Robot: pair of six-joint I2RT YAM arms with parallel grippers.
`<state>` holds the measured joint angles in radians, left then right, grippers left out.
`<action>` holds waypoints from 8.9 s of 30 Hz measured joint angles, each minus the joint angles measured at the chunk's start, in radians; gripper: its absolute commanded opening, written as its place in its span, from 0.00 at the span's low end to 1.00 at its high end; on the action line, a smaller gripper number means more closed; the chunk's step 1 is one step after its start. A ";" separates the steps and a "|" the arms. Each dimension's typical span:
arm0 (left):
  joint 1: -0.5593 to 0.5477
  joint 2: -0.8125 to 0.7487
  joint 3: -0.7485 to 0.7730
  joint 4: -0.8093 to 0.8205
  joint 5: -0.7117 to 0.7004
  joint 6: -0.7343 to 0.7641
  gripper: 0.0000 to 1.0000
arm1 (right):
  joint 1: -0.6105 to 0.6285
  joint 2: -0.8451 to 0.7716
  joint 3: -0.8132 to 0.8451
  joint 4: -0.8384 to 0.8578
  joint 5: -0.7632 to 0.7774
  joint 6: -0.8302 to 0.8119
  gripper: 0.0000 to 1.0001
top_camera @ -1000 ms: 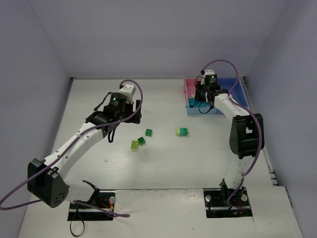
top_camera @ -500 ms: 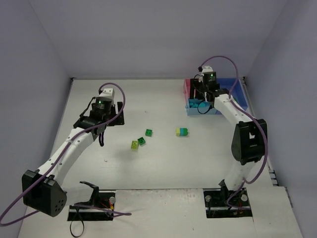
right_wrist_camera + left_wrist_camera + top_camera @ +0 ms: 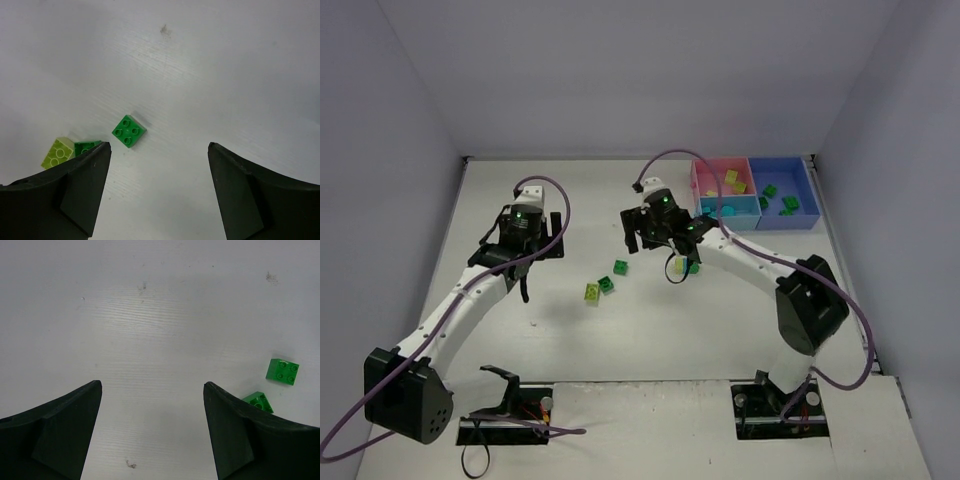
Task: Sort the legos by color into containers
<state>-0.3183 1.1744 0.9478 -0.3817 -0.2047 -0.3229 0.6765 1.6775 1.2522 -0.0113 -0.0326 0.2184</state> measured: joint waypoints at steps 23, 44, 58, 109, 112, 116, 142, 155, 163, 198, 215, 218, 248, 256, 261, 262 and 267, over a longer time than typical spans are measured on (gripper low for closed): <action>0.000 0.058 -0.010 0.020 -0.016 0.000 0.76 | 0.156 0.380 0.089 0.082 0.185 0.176 0.28; 0.000 0.064 -0.009 0.019 -0.006 0.001 0.76 | -0.531 0.048 0.120 0.074 0.241 -0.027 0.04; 0.000 0.076 -0.003 0.016 -0.008 0.010 0.76 | -0.763 0.366 0.295 0.039 0.152 -0.063 0.72; 0.035 0.031 0.002 0.020 -0.084 -0.003 0.76 | 0.262 0.306 -0.029 0.143 0.010 -0.034 0.57; 0.039 0.031 0.003 0.020 -0.084 -0.004 0.76 | 0.267 0.324 -0.014 0.164 0.034 -0.023 0.36; 0.039 0.028 0.003 0.020 -0.085 -0.003 0.76 | 0.264 0.331 -0.008 0.174 0.058 -0.008 0.00; 0.045 0.027 0.003 0.021 -0.053 -0.004 0.76 | -0.794 0.204 0.190 0.137 0.083 -0.088 0.48; 0.045 0.027 0.003 0.020 -0.054 -0.004 0.76 | -0.761 0.177 0.150 0.081 0.013 -0.080 0.73; 0.045 0.027 0.002 0.020 -0.052 -0.016 0.76 | -0.386 -0.131 -0.023 0.095 0.011 -0.006 0.82; 0.058 0.005 0.002 0.020 -0.063 -0.049 0.76 | 0.444 0.442 0.193 -0.019 0.377 0.441 0.52; 0.058 0.005 0.003 0.020 -0.053 -0.049 0.76 | 0.326 0.322 0.101 -0.042 0.437 0.288 0.00; 0.058 0.005 0.002 0.021 -0.037 -0.049 0.76 | 0.175 0.225 0.099 -0.014 0.407 0.185 0.00; 0.058 0.014 -0.044 0.107 0.288 0.058 0.76 | -0.564 0.394 0.419 0.051 -0.056 -0.128 0.59; 0.057 0.012 -0.045 0.115 0.399 0.091 0.76 | -0.543 0.051 0.192 -0.015 -0.246 -0.195 0.62; 0.057 0.013 -0.045 0.123 0.431 0.110 0.76 | -0.438 -0.092 0.025 -0.017 -0.255 -0.157 0.61; 0.057 0.013 -0.045 0.124 0.440 0.113 0.76 | -0.414 -0.096 -0.012 -0.016 -0.253 -0.140 0.60; 0.051 0.013 -0.045 0.133 0.470 0.130 0.76 | -0.348 -0.086 -0.222 -0.026 -0.245 -0.031 0.48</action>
<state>-0.2676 1.1873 0.9028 -0.2485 0.2653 -0.1928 0.3283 1.5913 1.0306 -0.0372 -0.2771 0.1879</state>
